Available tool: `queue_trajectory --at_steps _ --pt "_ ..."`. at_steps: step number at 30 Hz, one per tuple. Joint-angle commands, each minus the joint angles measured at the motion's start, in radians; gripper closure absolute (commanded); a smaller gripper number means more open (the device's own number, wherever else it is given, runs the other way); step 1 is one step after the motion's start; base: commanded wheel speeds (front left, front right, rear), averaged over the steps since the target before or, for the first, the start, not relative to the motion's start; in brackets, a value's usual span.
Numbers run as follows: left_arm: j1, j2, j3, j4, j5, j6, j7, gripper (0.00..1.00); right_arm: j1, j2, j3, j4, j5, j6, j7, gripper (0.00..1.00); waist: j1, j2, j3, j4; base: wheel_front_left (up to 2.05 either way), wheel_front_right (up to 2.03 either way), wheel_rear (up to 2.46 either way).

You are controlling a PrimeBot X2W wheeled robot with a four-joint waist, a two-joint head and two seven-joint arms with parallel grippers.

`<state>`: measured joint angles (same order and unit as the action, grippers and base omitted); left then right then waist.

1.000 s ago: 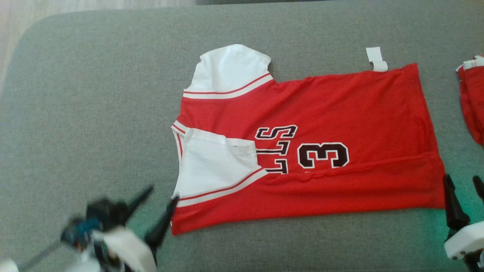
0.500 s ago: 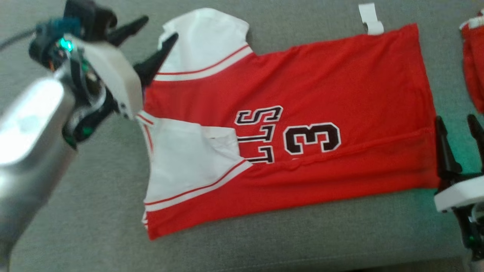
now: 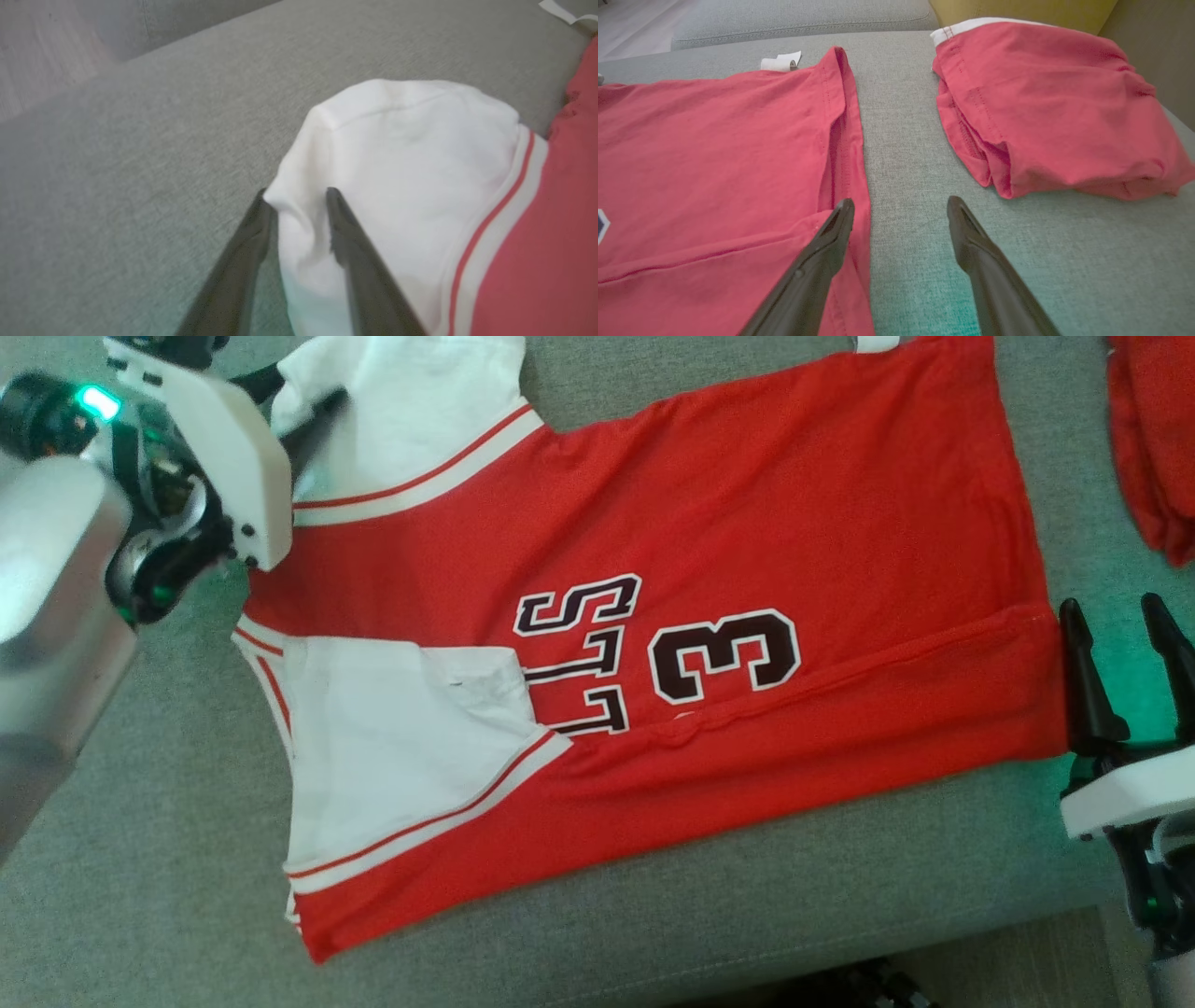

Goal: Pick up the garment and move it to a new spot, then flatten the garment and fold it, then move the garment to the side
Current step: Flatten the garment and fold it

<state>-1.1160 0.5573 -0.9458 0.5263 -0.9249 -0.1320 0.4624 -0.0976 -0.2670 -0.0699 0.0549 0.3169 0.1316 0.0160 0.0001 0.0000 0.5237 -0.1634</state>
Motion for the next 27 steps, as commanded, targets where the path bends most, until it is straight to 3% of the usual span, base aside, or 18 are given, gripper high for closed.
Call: queue_trajectory --at_steps 1,8,12,13,14,27 --pt "-0.057 0.045 0.018 -0.036 0.0 0.002 -0.023 1.0 -0.004 -0.02 0.009 -0.021 0.0 -0.001 -0.013 0.0 -0.0001 0.0 0.002 0.002 0.0 0.0 0.0" --pt "-0.107 0.108 -0.156 -0.197 0.052 0.001 -0.193 1.0 -0.002 0.0 -0.005 -0.01 -0.01 -0.001 -0.009 0.0 -0.0001 0.0 -0.013 0.028 0.0 0.0 0.0" --pt "-0.11 0.132 -0.241 -0.275 0.057 0.001 -0.219 1.0 0.005 0.008 -0.014 -0.015 -0.015 -0.001 -0.001 0.0 -0.0001 0.0 -0.02 0.042 0.0 0.0 0.0" --pt "-0.109 0.135 -0.249 -0.278 0.057 0.001 -0.223 0.8 0.006 0.01 -0.015 -0.017 -0.016 -0.001 0.001 0.0 -0.0001 0.0 -0.021 0.044 0.0 0.0 0.0" --pt "-0.108 0.138 -0.254 -0.278 0.058 0.001 -0.225 0.0 0.006 0.011 -0.015 -0.02 -0.017 -0.001 0.003 0.0 -0.0001 0.0 -0.021 0.046 0.0 0.0 0.0" --pt "-0.135 0.13 -0.287 -0.244 0.058 0.001 -0.23 0.0 0.002 0.029 -0.005 -0.019 -0.014 -0.001 -0.004 0.0 -0.0001 0.0 -0.023 0.025 0.0 0.0 0.0"
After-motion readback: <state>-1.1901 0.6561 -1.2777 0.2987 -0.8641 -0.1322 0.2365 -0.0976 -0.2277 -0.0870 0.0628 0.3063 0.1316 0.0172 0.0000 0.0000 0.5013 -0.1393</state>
